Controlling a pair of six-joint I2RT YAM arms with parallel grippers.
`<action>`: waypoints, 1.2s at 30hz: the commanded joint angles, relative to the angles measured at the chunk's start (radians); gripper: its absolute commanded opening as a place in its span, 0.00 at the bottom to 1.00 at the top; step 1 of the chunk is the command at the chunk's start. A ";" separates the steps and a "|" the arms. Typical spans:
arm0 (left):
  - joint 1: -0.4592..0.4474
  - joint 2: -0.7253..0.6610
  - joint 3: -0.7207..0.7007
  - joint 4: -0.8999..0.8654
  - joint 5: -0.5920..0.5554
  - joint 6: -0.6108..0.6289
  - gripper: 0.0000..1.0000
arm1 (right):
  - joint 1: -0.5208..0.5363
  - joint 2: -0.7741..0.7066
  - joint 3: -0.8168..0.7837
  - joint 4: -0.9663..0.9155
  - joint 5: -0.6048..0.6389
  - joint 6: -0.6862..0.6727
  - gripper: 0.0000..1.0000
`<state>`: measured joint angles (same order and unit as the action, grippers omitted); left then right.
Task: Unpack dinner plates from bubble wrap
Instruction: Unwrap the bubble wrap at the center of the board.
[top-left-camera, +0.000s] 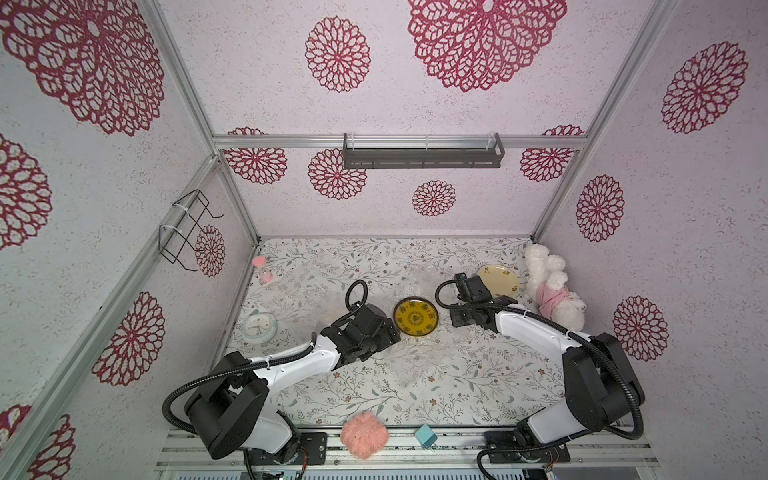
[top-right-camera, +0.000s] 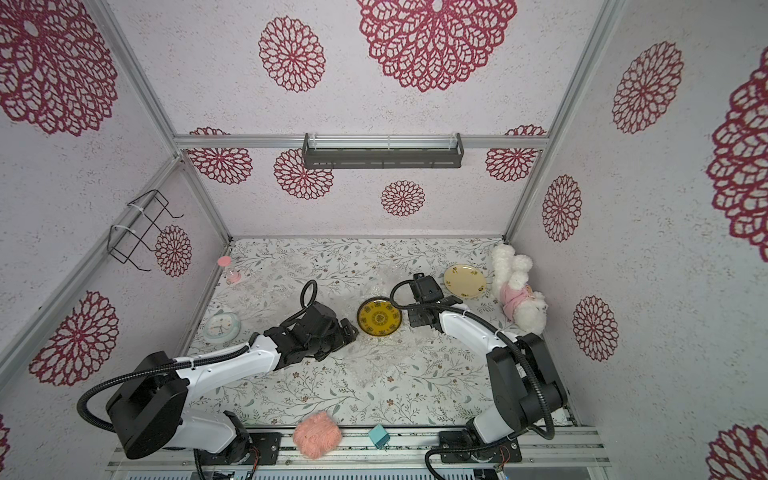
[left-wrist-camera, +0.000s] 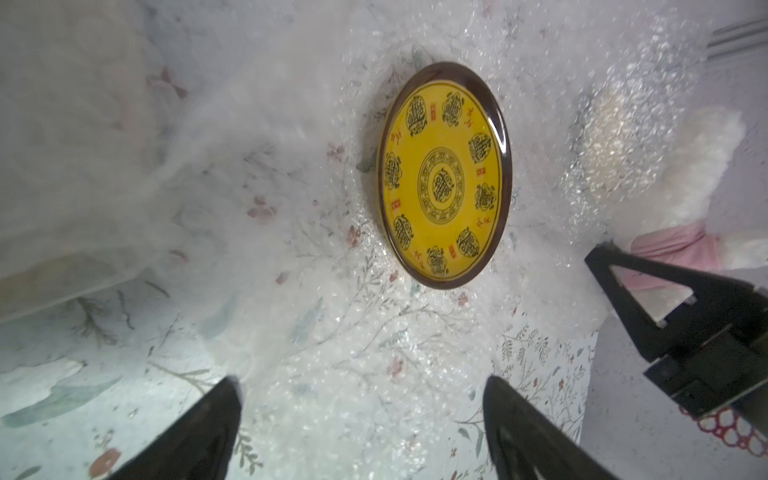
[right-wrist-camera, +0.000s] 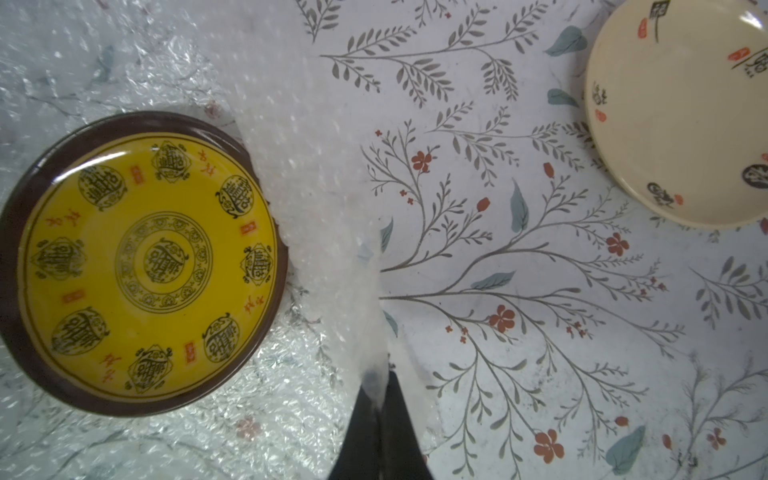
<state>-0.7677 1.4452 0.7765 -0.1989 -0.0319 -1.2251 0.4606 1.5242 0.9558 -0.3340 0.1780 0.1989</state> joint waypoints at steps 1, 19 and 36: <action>-0.006 0.011 -0.002 0.048 -0.031 -0.008 0.81 | -0.003 -0.019 0.004 -0.003 -0.007 -0.015 0.03; -0.035 0.101 -0.029 0.075 -0.036 0.008 0.57 | -0.082 -0.019 0.022 -0.037 -0.095 -0.057 0.03; -0.041 0.088 -0.031 0.013 -0.064 0.062 0.03 | -0.260 0.002 0.075 -0.090 -0.093 -0.090 0.47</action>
<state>-0.8009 1.5524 0.7521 -0.1596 -0.0631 -1.1797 0.2253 1.5242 0.9886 -0.3992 0.0746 0.1272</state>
